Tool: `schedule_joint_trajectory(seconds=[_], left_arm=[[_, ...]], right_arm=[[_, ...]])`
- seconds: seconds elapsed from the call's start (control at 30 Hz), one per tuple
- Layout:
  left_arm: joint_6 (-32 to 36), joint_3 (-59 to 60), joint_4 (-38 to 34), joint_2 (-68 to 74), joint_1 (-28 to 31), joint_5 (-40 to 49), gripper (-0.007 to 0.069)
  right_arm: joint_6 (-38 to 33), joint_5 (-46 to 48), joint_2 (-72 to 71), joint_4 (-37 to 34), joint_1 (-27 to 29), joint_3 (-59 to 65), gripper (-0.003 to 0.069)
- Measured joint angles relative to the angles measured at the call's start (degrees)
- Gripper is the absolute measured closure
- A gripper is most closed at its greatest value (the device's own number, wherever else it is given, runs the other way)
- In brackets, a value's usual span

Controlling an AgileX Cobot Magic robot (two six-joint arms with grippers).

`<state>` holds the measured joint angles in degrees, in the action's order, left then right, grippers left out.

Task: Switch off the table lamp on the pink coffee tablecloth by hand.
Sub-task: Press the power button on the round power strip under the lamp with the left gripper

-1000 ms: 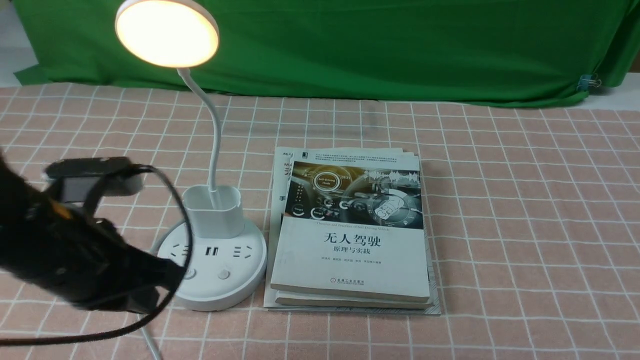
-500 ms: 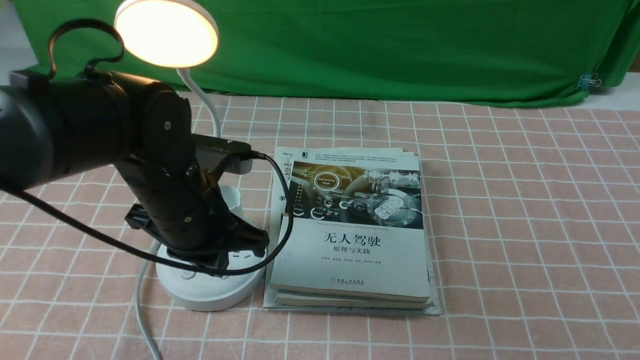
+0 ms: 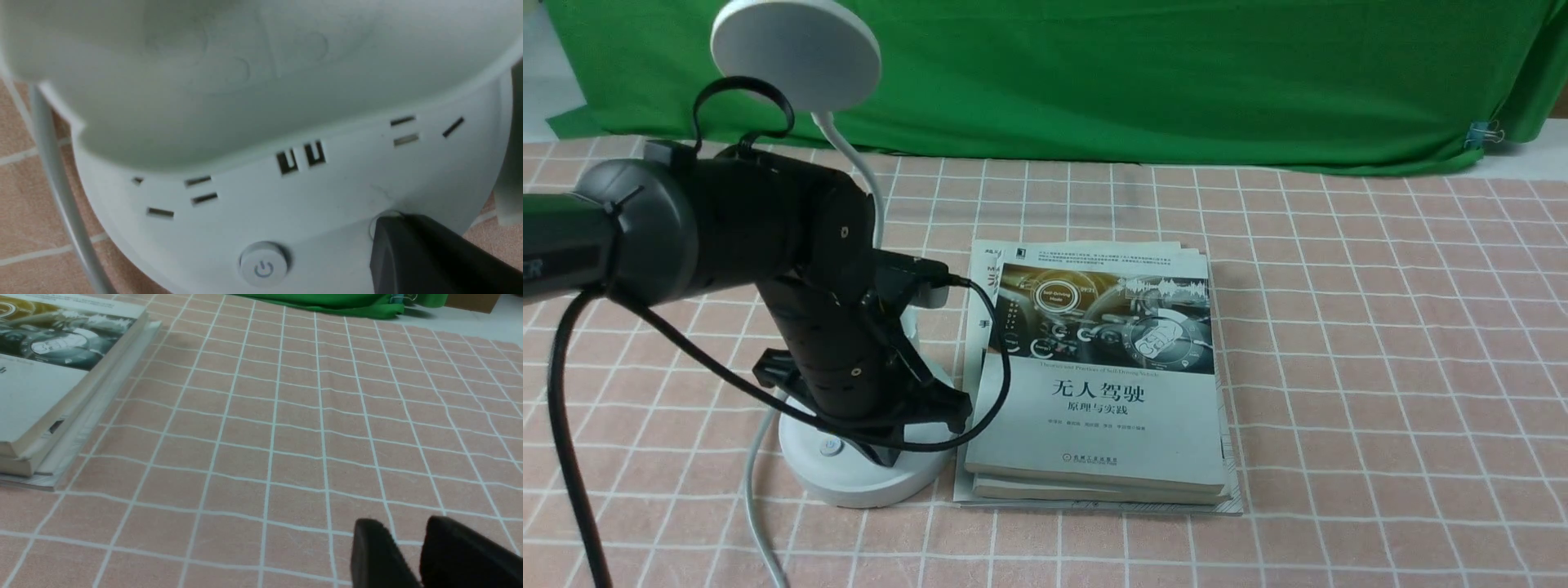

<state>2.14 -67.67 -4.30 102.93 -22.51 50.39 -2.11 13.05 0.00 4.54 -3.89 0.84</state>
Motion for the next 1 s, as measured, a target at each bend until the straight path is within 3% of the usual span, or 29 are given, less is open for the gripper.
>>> schedule_joint_trajectory(seconds=[1.0], left_arm=[[-0.3,0.0,0.0,-4.6,0.1,1.7,0.0633]], right_arm=[[0.0,0.0,0.0,0.0,0.0,0.0,0.0419]])
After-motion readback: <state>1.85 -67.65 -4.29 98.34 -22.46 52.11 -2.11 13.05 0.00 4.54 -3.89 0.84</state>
